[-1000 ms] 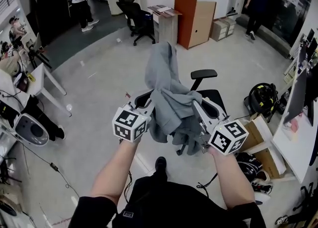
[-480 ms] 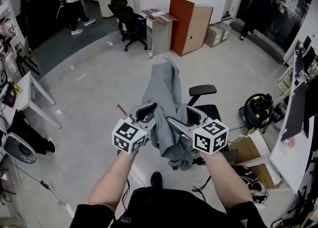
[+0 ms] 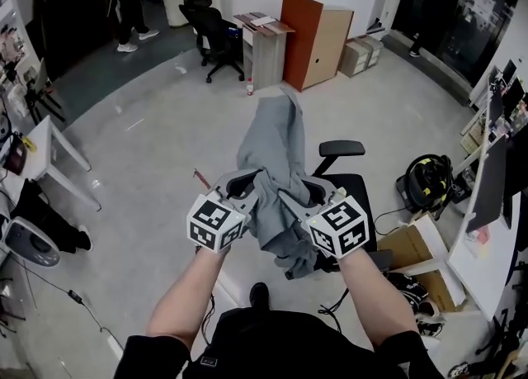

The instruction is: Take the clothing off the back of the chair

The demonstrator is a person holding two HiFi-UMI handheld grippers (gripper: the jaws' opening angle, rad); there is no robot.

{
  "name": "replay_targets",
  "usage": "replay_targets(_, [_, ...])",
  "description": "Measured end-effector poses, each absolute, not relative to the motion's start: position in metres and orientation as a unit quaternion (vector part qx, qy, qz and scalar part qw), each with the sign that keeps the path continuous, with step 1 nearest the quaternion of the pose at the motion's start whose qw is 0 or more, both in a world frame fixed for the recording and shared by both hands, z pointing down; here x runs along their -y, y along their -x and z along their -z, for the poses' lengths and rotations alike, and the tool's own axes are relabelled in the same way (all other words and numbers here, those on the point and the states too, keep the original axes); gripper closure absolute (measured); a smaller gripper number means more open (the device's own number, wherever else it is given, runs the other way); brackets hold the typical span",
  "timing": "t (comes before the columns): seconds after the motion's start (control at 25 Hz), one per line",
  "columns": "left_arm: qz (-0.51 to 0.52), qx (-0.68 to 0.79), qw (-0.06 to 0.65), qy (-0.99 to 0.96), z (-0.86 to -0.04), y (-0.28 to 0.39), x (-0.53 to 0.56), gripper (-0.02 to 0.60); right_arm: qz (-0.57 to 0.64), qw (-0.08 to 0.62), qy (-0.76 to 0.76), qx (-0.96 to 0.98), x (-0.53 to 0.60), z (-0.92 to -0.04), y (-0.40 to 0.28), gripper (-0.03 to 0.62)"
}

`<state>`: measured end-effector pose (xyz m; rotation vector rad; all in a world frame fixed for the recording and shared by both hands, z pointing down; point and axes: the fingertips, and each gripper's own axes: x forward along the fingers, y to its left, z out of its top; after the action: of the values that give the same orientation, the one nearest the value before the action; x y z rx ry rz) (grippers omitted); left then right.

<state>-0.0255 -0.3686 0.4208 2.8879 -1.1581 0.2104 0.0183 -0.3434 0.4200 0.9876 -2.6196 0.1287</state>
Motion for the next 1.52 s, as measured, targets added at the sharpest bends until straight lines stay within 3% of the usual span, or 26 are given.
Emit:
replay_targets(0.08, [-0.064, 0.361, -0.001, -0.930, -0.412, 0.021, 0.352, 0.543, -0.059, 0.144, -0.352, 0.923, 0.332, -0.411, -0.027, 0.458])
replay_targets(0.16, [-0.059, 0.345, -0.016, -0.936, -0.402, 0.012, 0.329, 0.546, -0.088, 0.112, -0.338, 0.931, 0.311, -0.404, -0.033, 0.539])
replay_targets(0.68, [-0.040, 0.271, -0.053, -0.960, -0.367, -0.082, 0.158, 0.538, -0.174, -0.066, -0.273, 0.944, 0.111, -0.367, -0.108, 0.543])
replay_targets(1.16, [-0.024, 0.123, -0.049, -0.991, -0.336, -0.200, 0.058, 0.543, -0.143, -0.128, -0.429, 0.883, 0.007, -0.333, -0.235, 0.543])
replay_targets(1.52, [-0.061, 0.027, -0.063, -0.996, -0.366, -0.195, 0.011, 0.546, -0.109, -0.091, -0.551, 0.823, -0.021, -0.359, -0.259, 0.542])
